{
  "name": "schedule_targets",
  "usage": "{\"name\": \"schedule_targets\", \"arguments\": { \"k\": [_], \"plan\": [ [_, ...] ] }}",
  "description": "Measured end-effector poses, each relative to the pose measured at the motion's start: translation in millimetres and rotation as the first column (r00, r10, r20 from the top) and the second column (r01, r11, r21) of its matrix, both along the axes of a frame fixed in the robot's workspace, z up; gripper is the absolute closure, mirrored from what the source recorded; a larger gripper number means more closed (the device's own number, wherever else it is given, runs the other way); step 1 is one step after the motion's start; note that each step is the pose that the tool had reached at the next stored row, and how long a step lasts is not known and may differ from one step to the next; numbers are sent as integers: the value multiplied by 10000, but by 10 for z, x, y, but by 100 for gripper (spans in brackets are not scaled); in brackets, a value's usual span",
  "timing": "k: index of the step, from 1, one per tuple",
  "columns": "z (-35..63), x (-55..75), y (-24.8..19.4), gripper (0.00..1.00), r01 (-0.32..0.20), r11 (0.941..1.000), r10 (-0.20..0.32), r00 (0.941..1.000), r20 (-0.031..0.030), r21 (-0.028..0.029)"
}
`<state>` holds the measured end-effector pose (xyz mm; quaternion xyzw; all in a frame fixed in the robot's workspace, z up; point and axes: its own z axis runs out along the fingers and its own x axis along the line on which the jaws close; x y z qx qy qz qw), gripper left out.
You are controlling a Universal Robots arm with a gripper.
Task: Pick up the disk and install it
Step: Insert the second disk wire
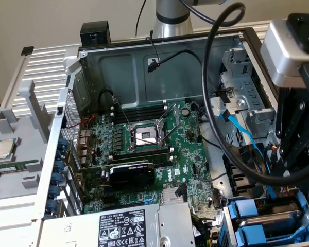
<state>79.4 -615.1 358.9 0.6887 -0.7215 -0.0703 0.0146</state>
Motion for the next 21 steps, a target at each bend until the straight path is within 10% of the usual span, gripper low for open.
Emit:
{"name": "schedule_targets", "arguments": {
  "k": [21],
  "plan": [
    [4, 1, 0, 89, -193, 9998, 193, 9998, 19, 4]
  ]
}}
